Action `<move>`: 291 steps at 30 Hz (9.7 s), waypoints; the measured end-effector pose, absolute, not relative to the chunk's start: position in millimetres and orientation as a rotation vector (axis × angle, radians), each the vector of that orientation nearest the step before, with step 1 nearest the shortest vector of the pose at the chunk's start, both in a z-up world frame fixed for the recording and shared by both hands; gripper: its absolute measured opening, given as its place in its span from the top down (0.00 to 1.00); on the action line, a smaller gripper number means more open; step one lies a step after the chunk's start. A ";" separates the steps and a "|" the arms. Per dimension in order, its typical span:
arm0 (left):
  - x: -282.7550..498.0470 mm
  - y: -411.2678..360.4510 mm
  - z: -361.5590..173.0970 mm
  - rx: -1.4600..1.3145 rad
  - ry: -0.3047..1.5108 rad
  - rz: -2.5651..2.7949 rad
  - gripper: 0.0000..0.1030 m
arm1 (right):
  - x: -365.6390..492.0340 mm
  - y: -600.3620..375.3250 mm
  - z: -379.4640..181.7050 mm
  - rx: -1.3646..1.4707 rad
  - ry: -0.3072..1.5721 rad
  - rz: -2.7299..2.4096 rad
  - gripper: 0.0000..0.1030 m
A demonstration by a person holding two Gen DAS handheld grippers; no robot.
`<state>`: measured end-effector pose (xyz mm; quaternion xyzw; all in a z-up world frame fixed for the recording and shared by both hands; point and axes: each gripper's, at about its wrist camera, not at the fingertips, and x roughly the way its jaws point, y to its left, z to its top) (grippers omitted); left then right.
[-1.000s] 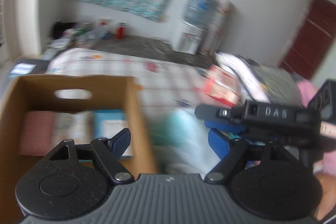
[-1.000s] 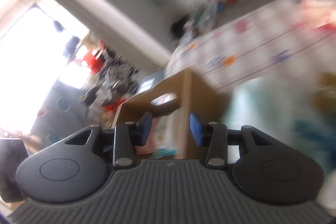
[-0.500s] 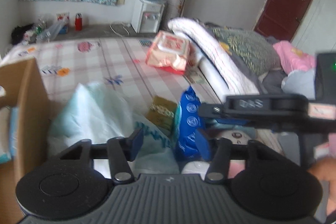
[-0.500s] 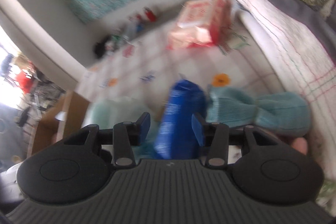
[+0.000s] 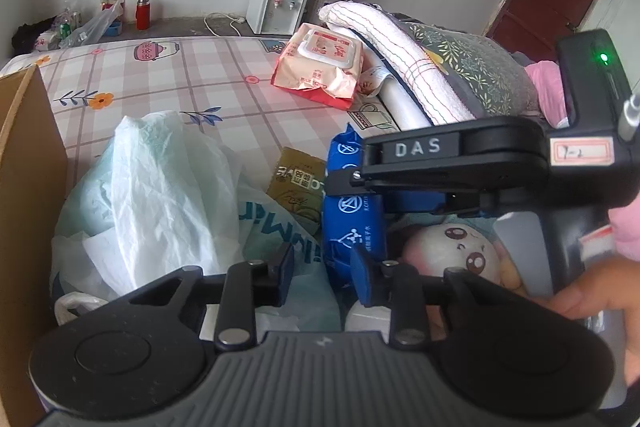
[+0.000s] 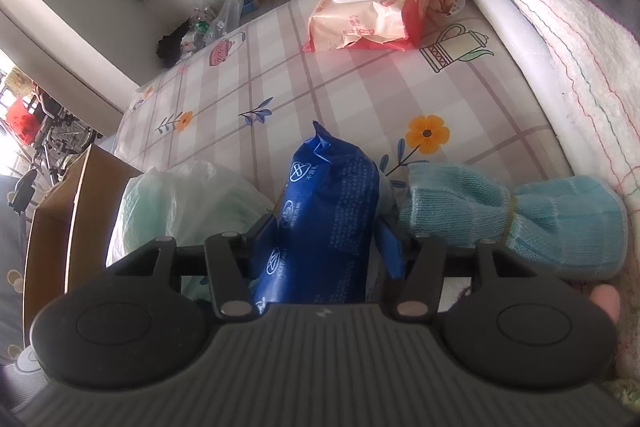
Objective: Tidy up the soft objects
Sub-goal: 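Reach the left tool back to the bed and grasp the blue-and-white wet wipes pack, then lift the wet wipes pack with the left tool off the bed, then carry the wet wipes pack with the left tool into the cardboard box and release, then reach the right tool to the pink plush toy on the bed, then close the right tool on the pink plush toy's ear and lift it, then carry the pink plush toy with the right tool into the cardboard box and release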
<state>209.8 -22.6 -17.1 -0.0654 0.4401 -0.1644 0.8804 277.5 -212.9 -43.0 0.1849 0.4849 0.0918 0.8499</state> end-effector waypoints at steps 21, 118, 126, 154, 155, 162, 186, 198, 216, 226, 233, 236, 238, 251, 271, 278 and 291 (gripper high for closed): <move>175.1 -23.8 18.3 -0.240 0.855 -0.498 0.54 | 228.6 -303.8 -14.7 0.856 0.862 0.402 0.69; 116.5 218.8 -32.8 -0.402 1.242 -0.037 0.39 | 152.1 -68.3 44.7 0.423 0.816 0.712 0.54; 129.0 204.3 -40.5 -0.412 1.252 0.016 0.44 | 156.0 -79.5 26.4 0.492 0.846 0.699 0.54; 162.6 182.8 -33.8 -0.279 1.098 0.101 0.26 | 150.6 -118.9 9.5 0.548 0.863 0.610 0.44; 160.3 184.2 -29.7 -0.271 1.089 0.099 0.25 | 148.9 -119.6 11.8 0.541 0.857 0.608 0.44; 128.3 192.2 14.6 -0.216 0.951 0.106 0.20 | 134.9 -128.7 25.4 0.525 0.804 0.590 0.41; 87.3 -24.3 50.9 0.109 0.661 -0.380 0.13 | 83.0 -272.3 28.0 0.595 0.644 0.313 0.35; 123.3 -119.3 -8.5 0.138 0.684 -0.567 0.14 | 118.9 -363.3 -21.5 0.561 0.708 0.025 0.35; 182.5 -146.9 -52.3 0.107 0.853 -0.576 0.22 | 197.6 -363.6 -87.8 0.633 0.809 -0.022 0.72; 184.4 -142.1 -49.9 0.077 0.855 -0.555 0.28 | 195.2 -337.9 -65.7 0.578 0.720 0.018 0.91; 174.4 -130.2 -29.9 0.027 0.835 -0.563 0.34 | 184.9 -313.6 -25.1 0.513 0.647 0.102 0.92; 165.4 -124.7 -17.4 0.009 0.808 -0.567 0.34 | 173.3 -303.3 -8.0 0.488 0.626 0.142 0.92; 159.4 -119.7 -9.5 -0.005 0.796 -0.565 0.34 | 166.7 -295.2 4.4 0.468 0.604 0.165 0.92; 108.9 -39.4 63.8 -0.114 0.618 -0.493 0.32 | 131.0 -218.7 103.1 0.359 0.482 0.427 0.92; 12.1 223.2 96.6 -0.305 0.560 0.183 0.25 | 182.4 76.6 92.4 0.321 0.906 1.091 0.92; 19.4 254.5 79.0 -0.373 0.622 0.245 0.26 | 209.9 132.4 3.9 0.134 1.202 0.997 0.92; 34.9 245.9 47.9 -0.354 0.699 0.218 0.26 | 259.3 132.8 2.0 -0.027 1.136 0.776 0.87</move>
